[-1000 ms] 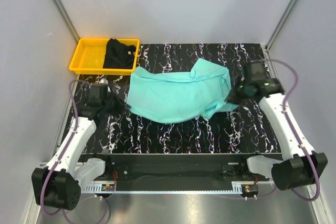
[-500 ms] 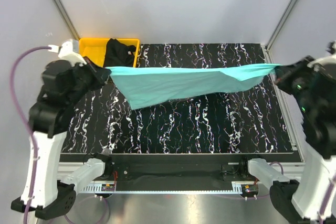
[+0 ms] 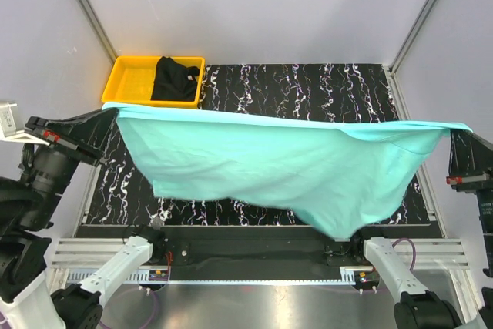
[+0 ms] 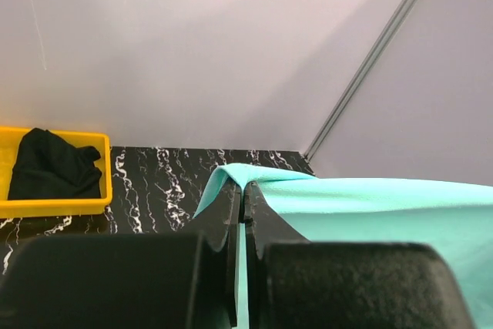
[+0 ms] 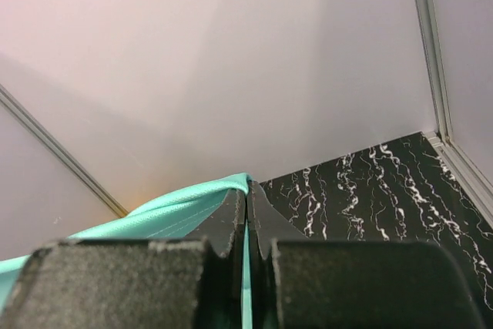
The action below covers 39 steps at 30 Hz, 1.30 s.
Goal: Fold and stack the t-shirts
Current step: Flatten the tshirt out, then fold the tshirt
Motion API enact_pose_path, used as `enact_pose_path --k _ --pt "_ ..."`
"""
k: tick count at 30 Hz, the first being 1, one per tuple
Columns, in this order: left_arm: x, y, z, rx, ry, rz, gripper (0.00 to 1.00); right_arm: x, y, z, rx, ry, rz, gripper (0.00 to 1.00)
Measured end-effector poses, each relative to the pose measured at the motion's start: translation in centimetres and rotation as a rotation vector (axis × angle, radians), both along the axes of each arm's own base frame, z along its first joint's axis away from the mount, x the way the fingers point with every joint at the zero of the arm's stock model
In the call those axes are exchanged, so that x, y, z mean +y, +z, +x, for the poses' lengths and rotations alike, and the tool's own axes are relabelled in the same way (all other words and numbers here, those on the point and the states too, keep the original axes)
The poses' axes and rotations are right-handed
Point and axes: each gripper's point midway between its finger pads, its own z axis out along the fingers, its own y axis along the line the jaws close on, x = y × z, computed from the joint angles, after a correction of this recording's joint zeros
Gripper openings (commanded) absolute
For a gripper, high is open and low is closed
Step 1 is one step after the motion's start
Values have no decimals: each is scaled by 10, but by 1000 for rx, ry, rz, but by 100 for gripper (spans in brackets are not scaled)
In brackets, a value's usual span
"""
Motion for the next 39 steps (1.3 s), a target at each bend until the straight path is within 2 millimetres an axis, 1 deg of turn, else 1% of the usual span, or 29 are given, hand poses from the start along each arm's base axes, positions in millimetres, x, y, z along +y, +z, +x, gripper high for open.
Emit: enact_pose_path --k 1,3,4,5,7,8,9,10,12,13,15,17,18,20,21,22,23,26,29,31,33,35,39 --pt "0 -1 2 5 1 3 0 0 0 2 -1 0 2 0" --pt "-3 -7 10 27 5 10 0 0 -7 17 28 -5 5 0" --pt "-4 -11 17 46 8 15 0 0 -14 28 52 -7 6 0" --pt "-6 -18 26 69 16 21 0 1 -23 42 86 -7 8 0" --pt "-10 -42 51 150 39 42 0 3 -46 73 171 -6 10 0" --pt "-13 -52 62 185 48 52 0 4 -59 91 214 -6 12 0" --pt "-16 -68 77 237 57 70 0 5 -77 113 275 -6 15 0" --pt "-20 -84 94 290 66 90 0 7 -97 135 343 -6 16 0" --pt "-29 -127 130 420 88 144 0 9 -141 178 485 -8 17 0" --pt "-32 -147 145 475 98 172 0 10 -158 193 538 -9 18 0" --pt "-38 -196 178 588 116 233 0 12 -207 229 675 -12 16 0" --pt "-40 -246 200 695 129 295 0 13 -249 252 788 -16 10 0" --pt "-38 -275 208 760 136 329 0 14 -269 260 842 -17 7 0" --pt "-33 -319 221 853 145 378 0 14 -298 275 912 -18 2 0" --pt "-25 -340 231 898 165 391 0 15 -310 283 939 -19 1 0" --pt "-21 -354 239 923 175 399 0 15 -321 293 959 -19 -1 0" --pt "-16 -372 250 958 179 403 0 16 -330 301 974 -19 -4 0" --pt "-6 -419 279 1044 183 397 0 18 -370 331 1049 -10 -14 0" --pt "1 -460 304 1121 164 372 0 23 -404 357 1116 13 -20 0" --pt "1 -475 313 1148 145 357 0 25 -420 368 1145 24 -25 0" --pt "0 -479 320 1151 132 343 0 28 -431 374 1166 43 -25 0" --pt "-2 -474 325 1136 118 332 0 31 -432 377 1168 63 -21 0" --pt "-8 -467 332 1106 100 314 0 35 -430 377 1166 82 -12 0"
